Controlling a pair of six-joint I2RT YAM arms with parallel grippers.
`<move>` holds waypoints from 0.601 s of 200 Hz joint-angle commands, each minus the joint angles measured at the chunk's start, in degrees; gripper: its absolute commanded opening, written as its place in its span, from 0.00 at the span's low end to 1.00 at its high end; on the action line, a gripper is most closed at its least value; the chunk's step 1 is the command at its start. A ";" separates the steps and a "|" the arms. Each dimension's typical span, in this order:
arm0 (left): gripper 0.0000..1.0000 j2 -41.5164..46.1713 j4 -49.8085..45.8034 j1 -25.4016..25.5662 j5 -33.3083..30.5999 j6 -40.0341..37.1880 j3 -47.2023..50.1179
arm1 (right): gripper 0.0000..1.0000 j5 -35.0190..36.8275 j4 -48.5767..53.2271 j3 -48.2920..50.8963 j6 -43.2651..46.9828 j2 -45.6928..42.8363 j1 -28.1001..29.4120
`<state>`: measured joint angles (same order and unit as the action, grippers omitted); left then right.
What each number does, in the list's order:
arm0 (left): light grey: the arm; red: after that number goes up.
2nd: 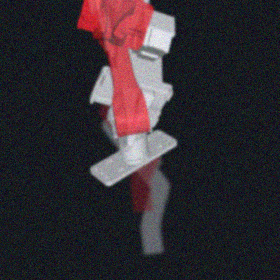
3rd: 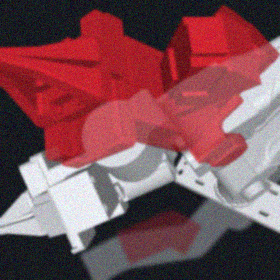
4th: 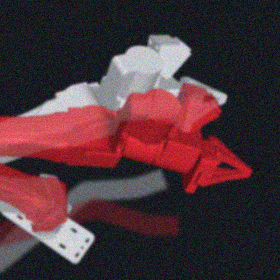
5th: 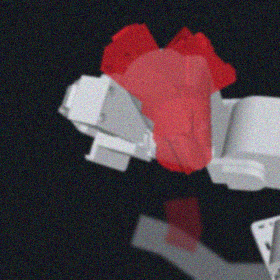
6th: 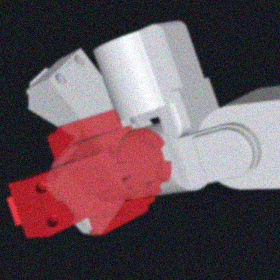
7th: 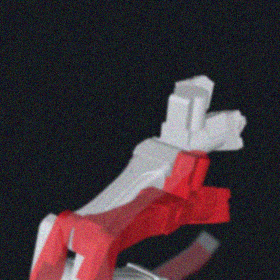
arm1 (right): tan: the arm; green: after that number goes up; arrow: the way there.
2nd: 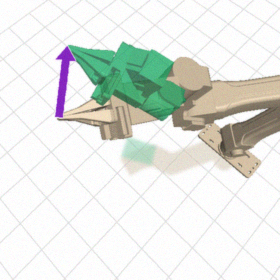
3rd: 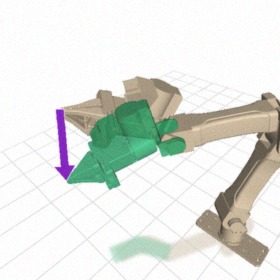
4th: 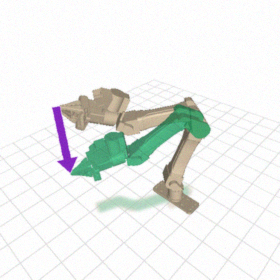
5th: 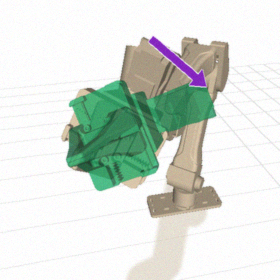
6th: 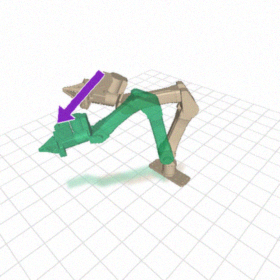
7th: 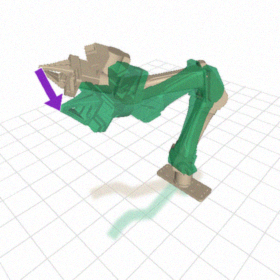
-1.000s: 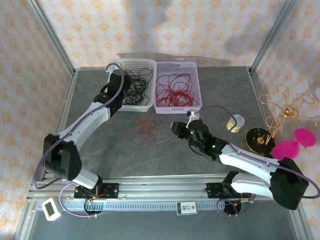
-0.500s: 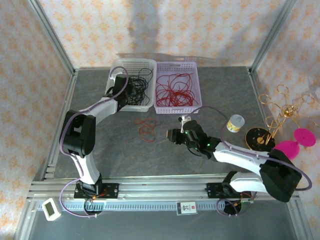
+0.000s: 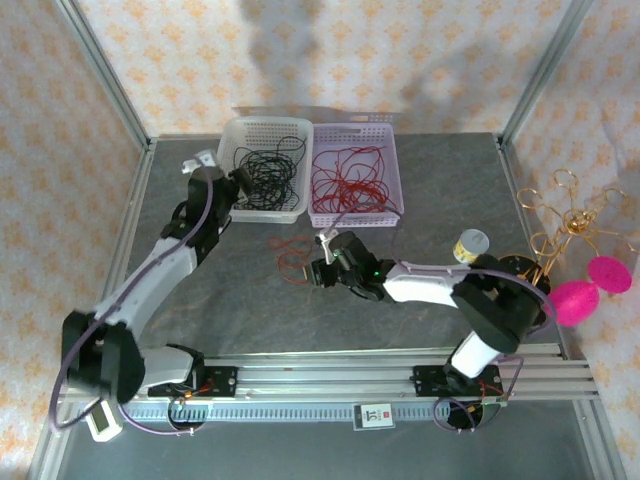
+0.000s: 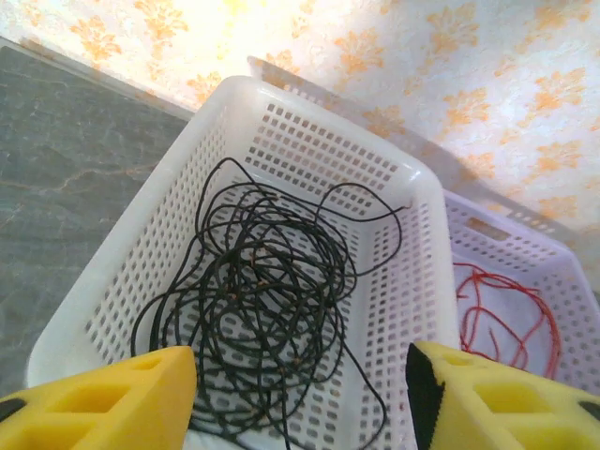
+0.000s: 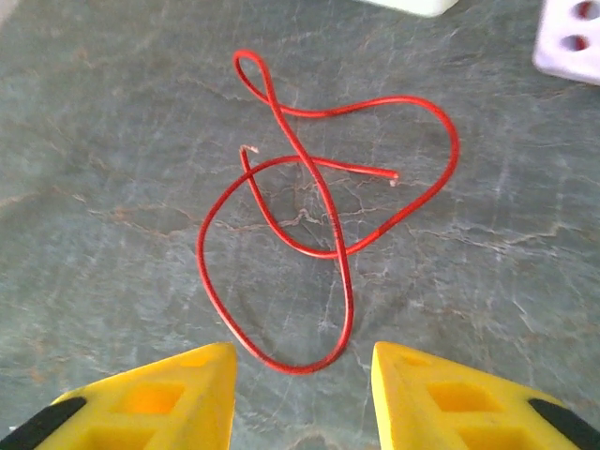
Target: Untangle the cables
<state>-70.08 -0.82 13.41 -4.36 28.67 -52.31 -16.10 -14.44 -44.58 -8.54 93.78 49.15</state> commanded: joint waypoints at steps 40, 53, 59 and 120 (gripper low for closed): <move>0.54 16.17 -8.19 0.83 9.68 2.62 15.94 | 0.37 -0.55 -0.61 -8.42 9.86 11.47 -0.03; 0.54 18.28 -8.90 0.93 10.25 3.27 17.43 | 0.36 0.63 -0.85 -9.41 9.97 13.11 -0.01; 0.53 19.00 -9.27 0.92 10.10 3.38 17.82 | 0.36 1.22 -1.21 -9.68 9.88 13.65 -0.06; 0.53 18.44 -8.66 1.09 11.20 3.50 17.86 | 0.26 5.80 -4.13 -9.92 9.53 16.67 -0.02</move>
<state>-51.00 -9.50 13.89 5.56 31.66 -34.39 -13.96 -16.10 -53.49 0.14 108.62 49.21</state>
